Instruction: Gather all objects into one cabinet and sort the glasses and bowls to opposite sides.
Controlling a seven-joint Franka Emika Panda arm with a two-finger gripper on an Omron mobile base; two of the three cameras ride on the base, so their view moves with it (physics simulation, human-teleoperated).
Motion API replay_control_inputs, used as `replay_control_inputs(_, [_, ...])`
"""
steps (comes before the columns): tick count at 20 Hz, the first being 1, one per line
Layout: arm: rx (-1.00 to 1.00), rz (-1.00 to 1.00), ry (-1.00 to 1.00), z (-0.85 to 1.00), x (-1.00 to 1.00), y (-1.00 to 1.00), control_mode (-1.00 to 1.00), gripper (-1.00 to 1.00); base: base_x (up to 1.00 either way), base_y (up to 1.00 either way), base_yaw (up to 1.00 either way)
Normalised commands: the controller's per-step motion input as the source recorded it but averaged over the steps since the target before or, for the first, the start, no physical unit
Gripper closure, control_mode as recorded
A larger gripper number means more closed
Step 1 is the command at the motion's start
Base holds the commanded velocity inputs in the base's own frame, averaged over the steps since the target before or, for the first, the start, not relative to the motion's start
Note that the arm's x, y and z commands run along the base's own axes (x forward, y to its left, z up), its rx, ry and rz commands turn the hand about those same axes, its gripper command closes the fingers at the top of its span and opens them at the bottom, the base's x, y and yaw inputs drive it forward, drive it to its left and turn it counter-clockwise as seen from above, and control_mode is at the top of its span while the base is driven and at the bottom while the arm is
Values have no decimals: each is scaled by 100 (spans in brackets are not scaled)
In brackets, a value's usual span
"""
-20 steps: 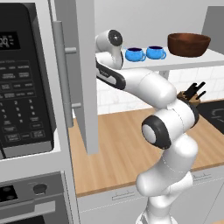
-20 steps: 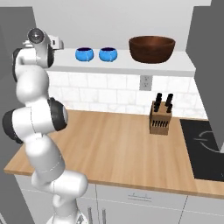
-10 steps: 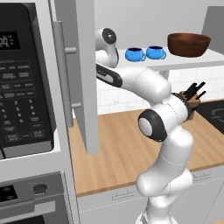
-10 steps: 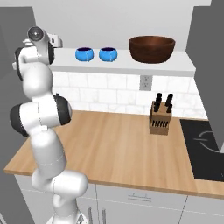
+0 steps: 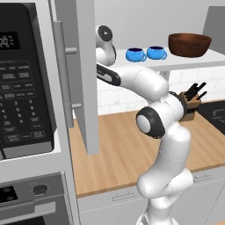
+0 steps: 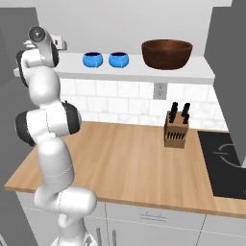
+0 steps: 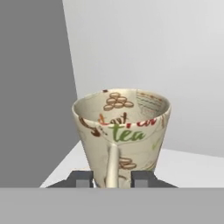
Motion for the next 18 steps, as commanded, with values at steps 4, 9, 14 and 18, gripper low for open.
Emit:
replay_control_inputs(4, [0,0,0,-7,0,0,-100,-100,0,0,0])
replay_control_inputs(9, [0,0,0,-4,-5,0,-100,-100,0,0,0])
replay_control_inputs(14, [0,-2,0,0,-39,-10,-100,-100,0,0,0])
replay_control_inputs(18, [0,-5,-3,0,-58,-26,-100,-100,0,0,0])
